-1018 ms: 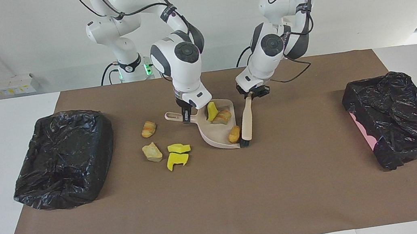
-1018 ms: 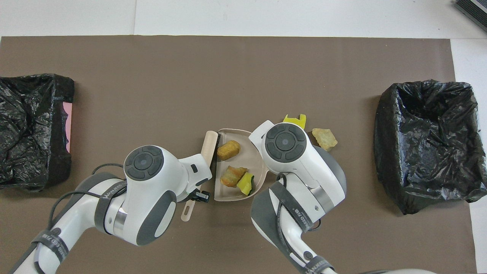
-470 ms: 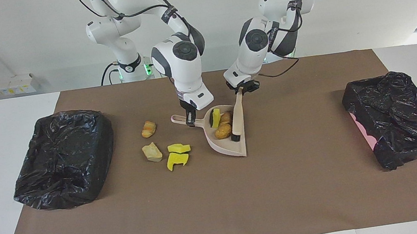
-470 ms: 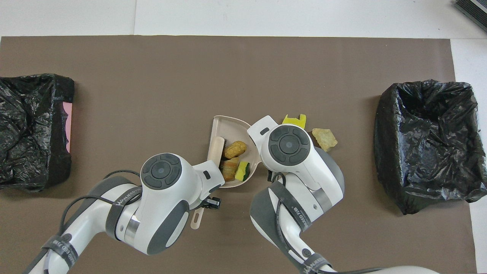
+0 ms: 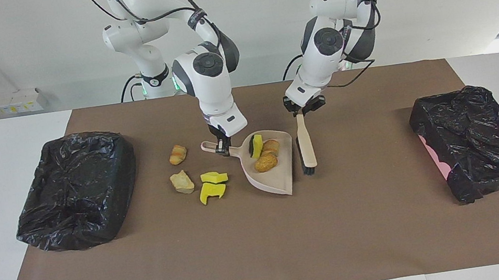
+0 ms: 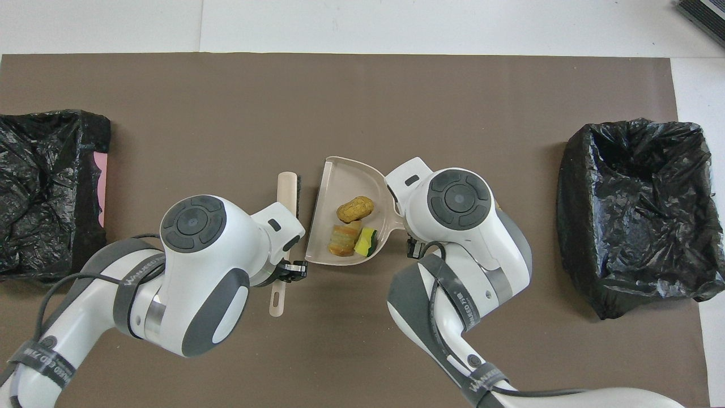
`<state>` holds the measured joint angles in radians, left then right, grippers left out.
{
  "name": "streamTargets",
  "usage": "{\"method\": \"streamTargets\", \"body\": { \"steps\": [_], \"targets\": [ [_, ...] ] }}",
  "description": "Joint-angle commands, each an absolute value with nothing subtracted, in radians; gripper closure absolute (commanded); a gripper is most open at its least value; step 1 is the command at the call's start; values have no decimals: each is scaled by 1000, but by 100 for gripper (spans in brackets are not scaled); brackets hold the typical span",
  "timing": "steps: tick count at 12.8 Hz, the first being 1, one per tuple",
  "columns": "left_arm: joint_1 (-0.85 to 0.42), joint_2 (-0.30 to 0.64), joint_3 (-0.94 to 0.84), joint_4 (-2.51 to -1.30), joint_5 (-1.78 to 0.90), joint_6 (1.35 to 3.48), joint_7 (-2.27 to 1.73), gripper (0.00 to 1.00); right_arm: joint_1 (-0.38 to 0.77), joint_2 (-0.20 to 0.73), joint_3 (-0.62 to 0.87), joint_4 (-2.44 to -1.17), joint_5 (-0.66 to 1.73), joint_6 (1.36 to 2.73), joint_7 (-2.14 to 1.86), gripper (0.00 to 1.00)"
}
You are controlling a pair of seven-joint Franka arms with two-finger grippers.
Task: Sweep and dump trash in bin
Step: 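Carry the loaded dustpan with the right gripper over the bin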
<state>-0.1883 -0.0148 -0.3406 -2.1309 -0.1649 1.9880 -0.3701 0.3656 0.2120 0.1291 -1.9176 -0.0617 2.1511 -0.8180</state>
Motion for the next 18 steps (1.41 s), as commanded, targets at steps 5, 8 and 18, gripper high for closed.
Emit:
{"method": "streamTargets", "body": {
  "steps": [5, 8, 18],
  "targets": [
    [-233, -210, -448, -2305, -155, 1908, -658, 100, 238, 150, 135, -1826, -8, 1993, -1047, 100],
    [-261, -271, -549, -2373, -296, 1946, -722, 100, 148, 127, 130, -1775, 33, 1906, -1211, 100],
    [-261, -267, -828, -2493, -433, 2135, -795, 100, -241, 44, 123, -1756, 17, 1730, -1670, 100]
  ]
}}
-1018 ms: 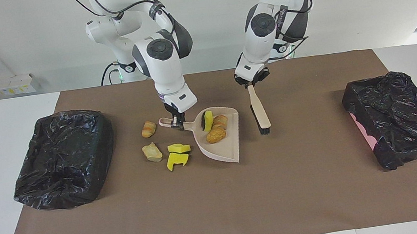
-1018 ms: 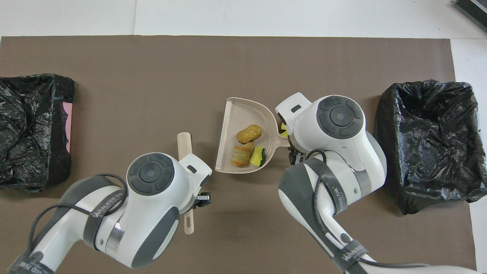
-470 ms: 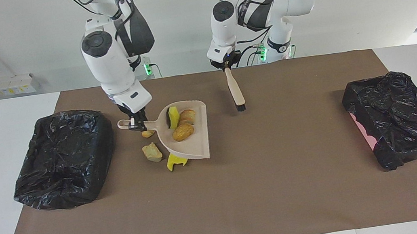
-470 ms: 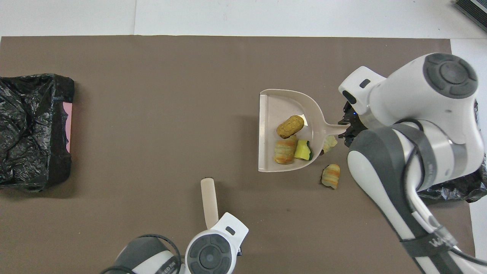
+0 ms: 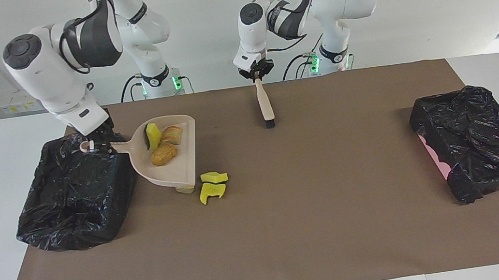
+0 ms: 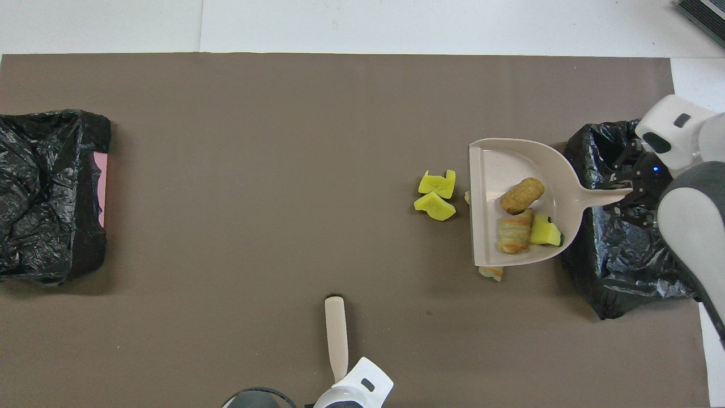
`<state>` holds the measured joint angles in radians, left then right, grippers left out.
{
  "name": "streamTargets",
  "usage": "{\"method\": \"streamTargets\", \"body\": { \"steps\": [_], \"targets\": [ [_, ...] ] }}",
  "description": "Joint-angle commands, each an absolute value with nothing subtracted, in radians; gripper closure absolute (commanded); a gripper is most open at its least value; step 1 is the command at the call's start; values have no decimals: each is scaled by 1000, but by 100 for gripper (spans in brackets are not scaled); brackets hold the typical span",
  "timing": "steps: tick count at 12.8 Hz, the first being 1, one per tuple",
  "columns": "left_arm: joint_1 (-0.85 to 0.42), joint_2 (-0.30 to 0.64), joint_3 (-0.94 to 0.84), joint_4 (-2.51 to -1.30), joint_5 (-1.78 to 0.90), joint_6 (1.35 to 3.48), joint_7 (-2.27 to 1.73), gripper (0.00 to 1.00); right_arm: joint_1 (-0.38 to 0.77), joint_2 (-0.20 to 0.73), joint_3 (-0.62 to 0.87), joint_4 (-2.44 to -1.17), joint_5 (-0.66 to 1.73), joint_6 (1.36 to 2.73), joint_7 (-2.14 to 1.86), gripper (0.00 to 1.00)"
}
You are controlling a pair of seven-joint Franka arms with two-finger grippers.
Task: Sweep and dump trash in bin
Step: 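Carry the loaded dustpan with the right gripper over the bin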
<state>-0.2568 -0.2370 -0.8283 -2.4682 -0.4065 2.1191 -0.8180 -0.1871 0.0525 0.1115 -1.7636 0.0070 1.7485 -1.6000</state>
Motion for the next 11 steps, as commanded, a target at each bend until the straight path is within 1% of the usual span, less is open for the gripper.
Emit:
{"method": "streamTargets", "body": {
  "steps": [1, 3, 4, 5, 7, 9, 11],
  "targets": [
    [-261, -267, -828, -2493, -434, 2137, -795, 97, -268, 46, 123, -1756, 3, 1733, -1705, 100],
    [-255, -252, -827, -2490, -437, 2163, -796, 61, -304, 46, 123, -1756, -55, 1747, -1744, 100],
    [-250, -245, -825, -2491, -437, 2189, -795, 34, -334, 49, 123, -1755, -63, 1750, -1747, 100],
    [-244, -238, -822, -2488, -437, 2203, -782, 0, -368, 55, 123, -1741, -74, 1761, -1749, 100],
    [-213, -198, -821, -2456, -436, 2192, -702, 0, -405, 58, 123, -1735, -145, 1819, -1750, 100],
    [-189, -157, -787, -2398, -417, 2186, -611, 0, -419, 57, 123, -1735, -213, 1827, -1753, 100],
    [-187, -108, -698, -2317, -279, 2177, -597, 0, -439, 57, 123, -1738, -264, 1844, -1766, 100]
  ]
}}
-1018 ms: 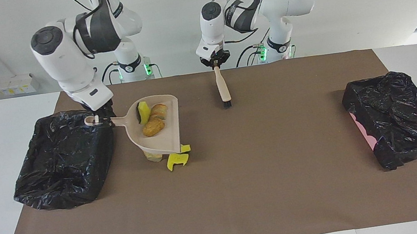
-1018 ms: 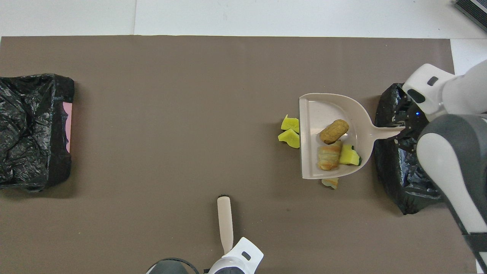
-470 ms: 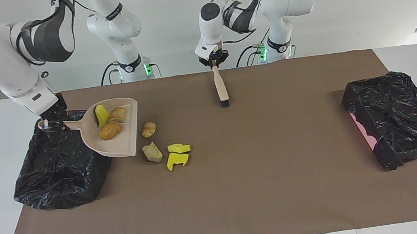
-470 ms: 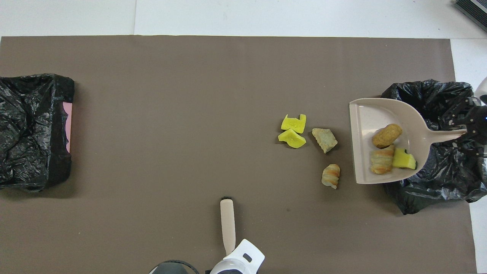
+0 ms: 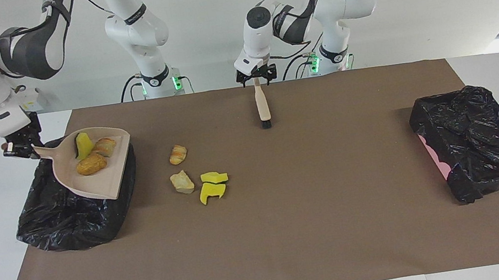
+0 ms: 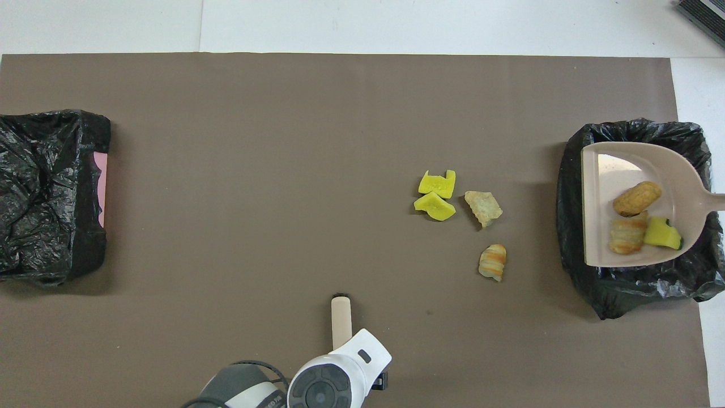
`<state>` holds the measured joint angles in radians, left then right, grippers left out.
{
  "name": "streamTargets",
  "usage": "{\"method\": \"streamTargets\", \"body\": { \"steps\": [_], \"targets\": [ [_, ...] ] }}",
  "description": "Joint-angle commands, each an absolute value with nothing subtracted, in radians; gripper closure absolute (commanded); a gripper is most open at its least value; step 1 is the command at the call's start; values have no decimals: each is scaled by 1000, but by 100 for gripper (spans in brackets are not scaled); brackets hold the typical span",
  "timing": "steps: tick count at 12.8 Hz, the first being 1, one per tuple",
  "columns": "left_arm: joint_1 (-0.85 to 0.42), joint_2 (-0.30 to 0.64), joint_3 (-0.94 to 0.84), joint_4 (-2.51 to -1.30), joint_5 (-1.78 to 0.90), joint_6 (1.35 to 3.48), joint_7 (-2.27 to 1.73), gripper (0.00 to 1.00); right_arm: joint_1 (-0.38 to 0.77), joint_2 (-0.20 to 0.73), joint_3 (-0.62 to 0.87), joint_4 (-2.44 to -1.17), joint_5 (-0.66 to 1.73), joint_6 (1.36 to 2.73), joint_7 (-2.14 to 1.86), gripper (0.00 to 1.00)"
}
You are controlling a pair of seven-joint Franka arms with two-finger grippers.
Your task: Sweep and dump trash in bin
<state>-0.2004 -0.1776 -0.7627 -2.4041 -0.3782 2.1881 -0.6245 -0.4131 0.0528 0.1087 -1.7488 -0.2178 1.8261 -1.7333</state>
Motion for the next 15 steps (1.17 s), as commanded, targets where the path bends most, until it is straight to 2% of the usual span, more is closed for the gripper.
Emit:
{"method": "streamTargets", "body": {
  "steps": [1, 4, 8, 11, 15],
  "targets": [
    [-189, -80, -649, -2268, -196, 2154, -597, 0, -448, 57, 123, -1741, -299, 1861, -1790, 100],
    [-190, -29, -482, -2094, -71, 2071, -534, 0, -483, 49, 123, -1752, -406, 1888, -1839, 100],
    [-190, -32, -272, -1944, -67, 1956, -243, 0, -486, -10, 123, -1850, -541, 1901, -1838, 100],
    [-189, -41, -120, -1832, -51, 1832, 4, 0, -482, -70, 123, -1954, -638, 1960, -1803, 100],
    [-184, -49, -2, -1688, 60, 1695, 81, 0, -456, -80, 124, -1965, -756, 1954, -1675, 100]
  ]
}}
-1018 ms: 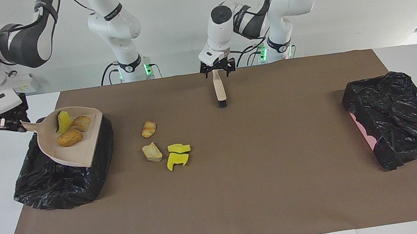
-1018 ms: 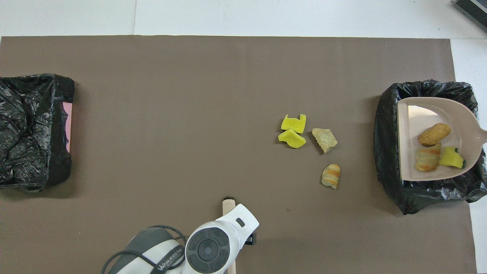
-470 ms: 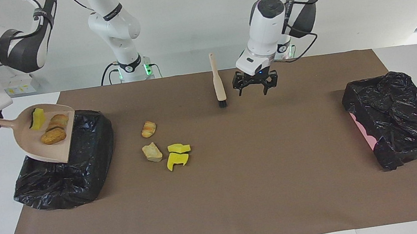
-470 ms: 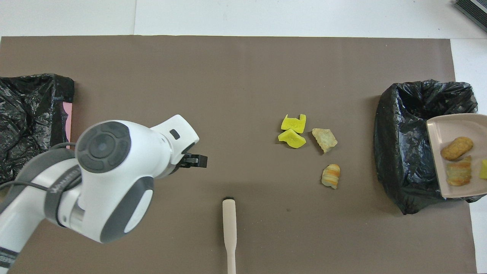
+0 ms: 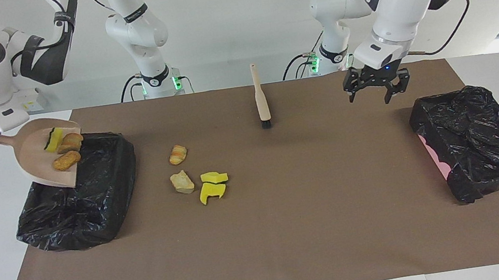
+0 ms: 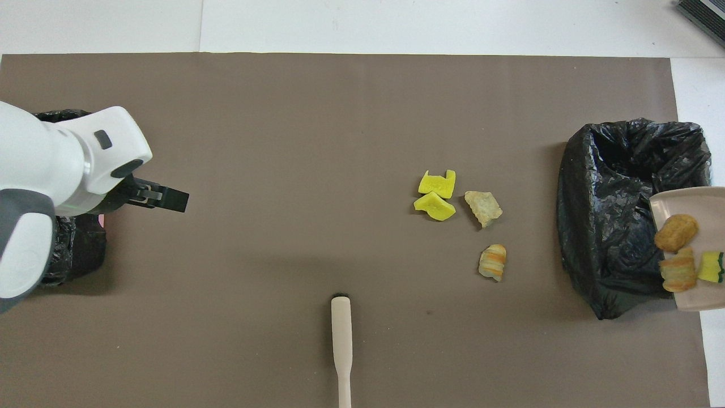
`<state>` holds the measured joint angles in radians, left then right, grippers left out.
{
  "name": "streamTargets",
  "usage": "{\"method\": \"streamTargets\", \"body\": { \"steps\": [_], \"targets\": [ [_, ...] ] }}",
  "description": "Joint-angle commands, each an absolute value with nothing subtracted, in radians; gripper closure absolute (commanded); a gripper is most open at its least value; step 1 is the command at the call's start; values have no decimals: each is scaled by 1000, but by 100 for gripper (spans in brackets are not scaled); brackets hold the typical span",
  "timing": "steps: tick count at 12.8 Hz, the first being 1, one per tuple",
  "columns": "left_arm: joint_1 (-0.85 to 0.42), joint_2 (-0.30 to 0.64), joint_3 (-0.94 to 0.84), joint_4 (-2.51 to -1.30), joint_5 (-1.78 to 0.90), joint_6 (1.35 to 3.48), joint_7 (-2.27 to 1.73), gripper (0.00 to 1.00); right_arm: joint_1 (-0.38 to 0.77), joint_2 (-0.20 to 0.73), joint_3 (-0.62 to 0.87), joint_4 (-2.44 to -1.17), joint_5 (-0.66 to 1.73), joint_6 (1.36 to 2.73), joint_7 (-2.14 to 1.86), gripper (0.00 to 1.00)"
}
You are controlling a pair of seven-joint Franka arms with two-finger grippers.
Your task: Sweep and dump trash in bin
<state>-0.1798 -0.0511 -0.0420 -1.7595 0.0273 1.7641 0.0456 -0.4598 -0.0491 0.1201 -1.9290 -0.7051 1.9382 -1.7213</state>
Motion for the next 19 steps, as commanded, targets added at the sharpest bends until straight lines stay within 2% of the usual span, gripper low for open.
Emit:
{"method": "streamTargets", "body": {
  "steps": [1, 7, 13, 19],
  "targets": [
    [-178, -49, 29, -1643, 54, 1653, 115, 0, -457, -80, 124, -1964, -774, 1954, -1668, 100],
    [-83, -32, 22, -1494, 25, 1464, 178, 0, -456, -101, 130, -1953, -856, 1956, -1628, 100],
    [-74, -58, 3, -1502, 28, 1453, 176, 0, -456, -110, 140, -1896, -842, 1951, -1624, 100],
    [-29, -64, -35, -1505, 26, 1450, 166, 0, -445, -109, 153, -1901, -484, 1913, -1625, 100]
  ]
}}
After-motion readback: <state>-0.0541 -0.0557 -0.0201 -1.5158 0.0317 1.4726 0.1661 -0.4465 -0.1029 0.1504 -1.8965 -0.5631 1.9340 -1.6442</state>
